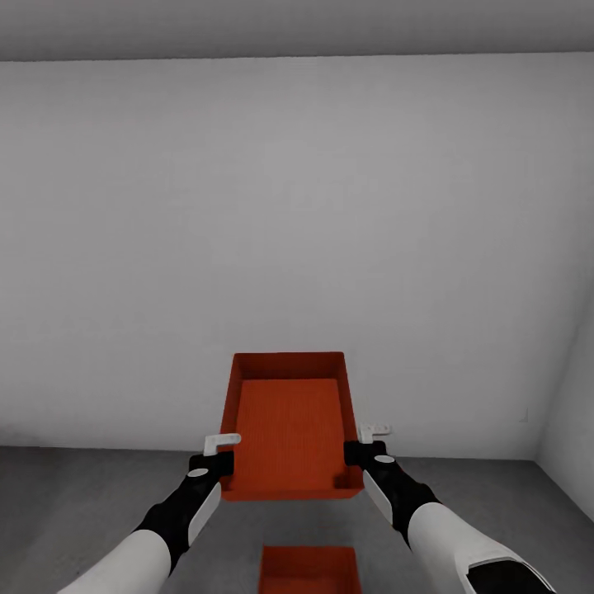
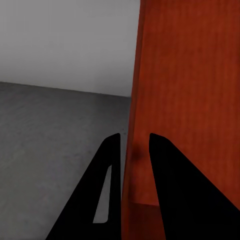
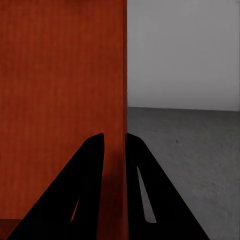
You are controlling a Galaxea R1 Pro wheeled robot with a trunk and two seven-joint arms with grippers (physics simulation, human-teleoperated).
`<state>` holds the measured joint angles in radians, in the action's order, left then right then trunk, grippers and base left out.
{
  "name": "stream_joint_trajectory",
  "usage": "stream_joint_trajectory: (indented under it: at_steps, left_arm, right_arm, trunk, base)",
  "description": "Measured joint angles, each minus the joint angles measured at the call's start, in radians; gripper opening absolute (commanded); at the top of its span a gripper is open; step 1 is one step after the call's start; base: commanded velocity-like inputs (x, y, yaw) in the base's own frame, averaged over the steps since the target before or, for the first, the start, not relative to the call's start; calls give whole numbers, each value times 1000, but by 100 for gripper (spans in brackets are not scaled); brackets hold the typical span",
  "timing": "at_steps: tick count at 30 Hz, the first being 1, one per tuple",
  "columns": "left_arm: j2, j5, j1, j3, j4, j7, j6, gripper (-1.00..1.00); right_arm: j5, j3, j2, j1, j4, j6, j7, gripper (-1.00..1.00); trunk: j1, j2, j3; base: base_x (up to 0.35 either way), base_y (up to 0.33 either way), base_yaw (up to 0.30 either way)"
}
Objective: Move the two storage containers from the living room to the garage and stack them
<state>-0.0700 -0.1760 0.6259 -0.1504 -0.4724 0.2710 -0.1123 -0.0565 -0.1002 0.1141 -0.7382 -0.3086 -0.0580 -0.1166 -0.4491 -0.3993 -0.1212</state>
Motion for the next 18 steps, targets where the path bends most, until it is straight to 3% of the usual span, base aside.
stream_joint_trajectory:
  at_steps: [8, 18]
  left_arm:
    - [0, -3, 0, -3, -1, 2, 1, -100]
    - [4, -8, 0, -5, -1, -1, 3, -100]
  right_arm:
    - [0, -1, 0, 0, -1, 1, 0, -100]
    - [9, 5, 3, 0, -3, -2, -1, -100]
  trunk:
    - [0, 0, 0]
    - [-1, 0, -5]
  base:
    - [306, 113, -5]
    - [43, 9, -190]
